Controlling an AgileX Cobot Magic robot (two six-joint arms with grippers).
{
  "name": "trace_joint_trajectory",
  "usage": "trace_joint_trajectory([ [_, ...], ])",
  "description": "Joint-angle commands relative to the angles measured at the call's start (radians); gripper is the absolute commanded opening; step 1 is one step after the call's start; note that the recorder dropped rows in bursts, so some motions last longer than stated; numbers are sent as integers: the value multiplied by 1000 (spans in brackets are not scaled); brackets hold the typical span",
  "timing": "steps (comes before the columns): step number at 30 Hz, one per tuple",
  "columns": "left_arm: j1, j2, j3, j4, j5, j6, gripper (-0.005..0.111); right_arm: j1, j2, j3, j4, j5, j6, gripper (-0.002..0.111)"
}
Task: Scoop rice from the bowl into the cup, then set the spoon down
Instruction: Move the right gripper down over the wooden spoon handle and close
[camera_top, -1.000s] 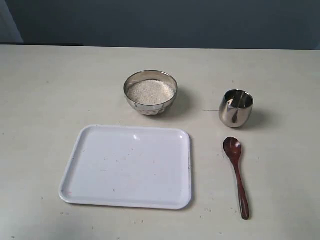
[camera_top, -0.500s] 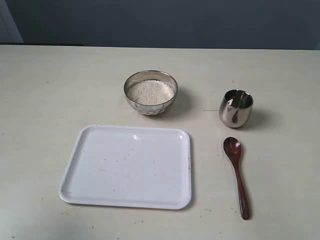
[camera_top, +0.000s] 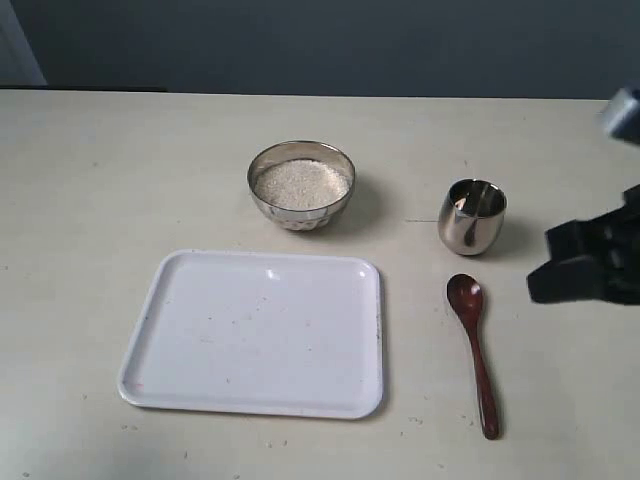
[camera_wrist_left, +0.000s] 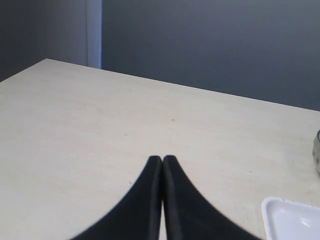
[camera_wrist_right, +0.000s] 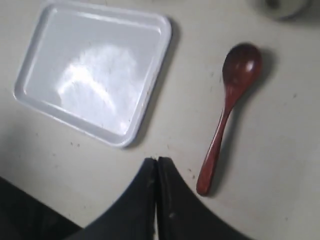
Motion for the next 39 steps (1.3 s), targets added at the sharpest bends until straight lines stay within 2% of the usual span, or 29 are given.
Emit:
trace_joint_trajectory([
  [1, -7, -5, -2, 6, -11, -3, 1, 193, 172, -5, -198, -74, 239, -1],
  [5, -7, -5, -2, 6, -11, -3, 1, 345, 299, -5, -401, -144, 546, -1],
  [7, -7, -5, -2, 6, -11, -3, 1, 399, 354, -5, -459, -203, 628, -1],
  [13, -7, -5, -2, 6, -11, -3, 1, 472, 466, -5, -468, -320, 633, -1],
  [24, -7, -5, -2, 6, -11, -3, 1, 478, 495, -5, -568, -323, 633, -1],
  [26, -7, -5, -2, 6, -11, -3, 1, 478, 495, -5, -568, -321, 633, 4],
  [27, -7, -5, -2, 6, -11, -3, 1, 478, 495, -5, -568, -319, 633, 10],
  [31, -7, -5, -2, 6, -11, -3, 1, 478, 495, -5, -568, -321, 634, 47],
  [32, -7, -5, -2, 6, -11, -3, 1, 478, 495, -5, -568, -327, 648, 59],
  [33, -7, -5, -2, 6, -11, -3, 1, 478, 495, -5, -568, -339, 652, 61],
  [39, -7, -5, -2, 6, -11, -3, 1, 478, 495, -5, -588, -403, 655, 51],
])
